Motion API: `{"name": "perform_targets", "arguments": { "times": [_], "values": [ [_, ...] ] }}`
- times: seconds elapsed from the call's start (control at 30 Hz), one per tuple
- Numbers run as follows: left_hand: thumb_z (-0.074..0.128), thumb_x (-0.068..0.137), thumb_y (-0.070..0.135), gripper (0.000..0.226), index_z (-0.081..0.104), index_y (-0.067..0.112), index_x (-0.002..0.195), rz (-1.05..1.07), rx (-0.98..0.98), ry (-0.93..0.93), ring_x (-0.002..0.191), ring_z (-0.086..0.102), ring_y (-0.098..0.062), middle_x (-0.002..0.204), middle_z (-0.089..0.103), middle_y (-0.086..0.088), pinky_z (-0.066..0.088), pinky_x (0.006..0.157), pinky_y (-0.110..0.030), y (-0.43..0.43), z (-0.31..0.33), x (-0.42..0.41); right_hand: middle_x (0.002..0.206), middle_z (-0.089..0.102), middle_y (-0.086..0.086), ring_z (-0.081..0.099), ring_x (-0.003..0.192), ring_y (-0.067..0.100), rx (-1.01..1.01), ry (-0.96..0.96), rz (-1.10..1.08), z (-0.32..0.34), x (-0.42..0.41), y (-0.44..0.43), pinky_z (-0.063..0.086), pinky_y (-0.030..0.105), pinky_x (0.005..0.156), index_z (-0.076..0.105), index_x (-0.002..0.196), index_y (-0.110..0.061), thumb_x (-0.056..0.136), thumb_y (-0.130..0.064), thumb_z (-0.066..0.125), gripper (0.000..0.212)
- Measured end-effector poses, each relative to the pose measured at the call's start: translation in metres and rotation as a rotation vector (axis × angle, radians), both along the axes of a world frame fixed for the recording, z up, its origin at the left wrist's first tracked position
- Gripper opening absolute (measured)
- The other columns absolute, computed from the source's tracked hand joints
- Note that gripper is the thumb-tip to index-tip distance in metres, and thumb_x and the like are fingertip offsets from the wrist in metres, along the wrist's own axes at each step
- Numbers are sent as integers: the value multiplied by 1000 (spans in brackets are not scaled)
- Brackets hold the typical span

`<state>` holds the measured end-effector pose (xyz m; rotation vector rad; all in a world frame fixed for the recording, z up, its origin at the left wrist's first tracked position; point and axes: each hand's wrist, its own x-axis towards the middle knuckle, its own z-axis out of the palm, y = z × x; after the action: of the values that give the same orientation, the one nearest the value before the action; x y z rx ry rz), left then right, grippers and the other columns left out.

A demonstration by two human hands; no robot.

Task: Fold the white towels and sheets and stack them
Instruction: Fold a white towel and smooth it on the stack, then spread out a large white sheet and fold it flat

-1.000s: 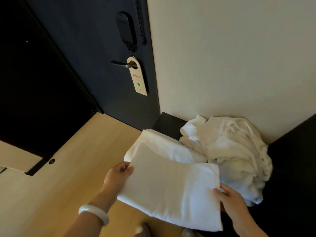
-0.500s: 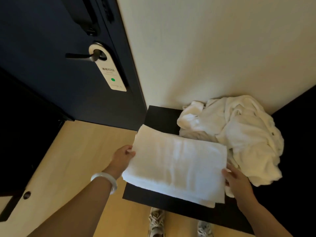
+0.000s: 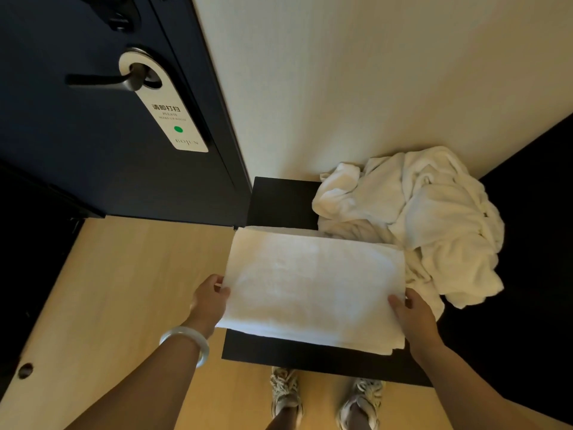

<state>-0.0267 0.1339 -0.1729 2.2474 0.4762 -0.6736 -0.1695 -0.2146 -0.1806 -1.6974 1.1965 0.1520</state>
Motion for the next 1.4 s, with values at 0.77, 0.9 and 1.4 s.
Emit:
{"name": "perform_targets", "arguments": {
  "times": [0.77, 0.9, 1.4],
  "values": [
    [59, 97, 24, 43, 43, 20, 137, -617, -73, -235, 130, 42, -18, 143, 39, 0, 37, 106, -29, -231, 78, -15, 135, 50, 1, 51, 118, 19, -210, -109, -28, 92, 24, -128, 46, 28, 82, 49, 138, -22, 88, -25, 74, 56],
    [62, 95, 24, 60, 31, 16, 147, -752, -126, -258, 132, 40, -20, 148, 32, -3, 36, 105, -27, -313, 79, -1, 158, 27, 4, 30, 143, 27, -272, 22, 208, 87, 43, -166, 33, 42, 115, 27, 154, -22, 90, -30, 71, 78],
    [58, 95, 21, 33, 53, 28, 127, -637, -210, -349, 79, 50, -4, 104, 54, 3, 37, 65, -11, -412, 115, 14, 94, 69, 11, 64, 91, 32, -111, -238, 77, 157, 99, -235, 52, 47, 85, 70, 92, -14, 94, -8, 52, 19]
  ]
}}
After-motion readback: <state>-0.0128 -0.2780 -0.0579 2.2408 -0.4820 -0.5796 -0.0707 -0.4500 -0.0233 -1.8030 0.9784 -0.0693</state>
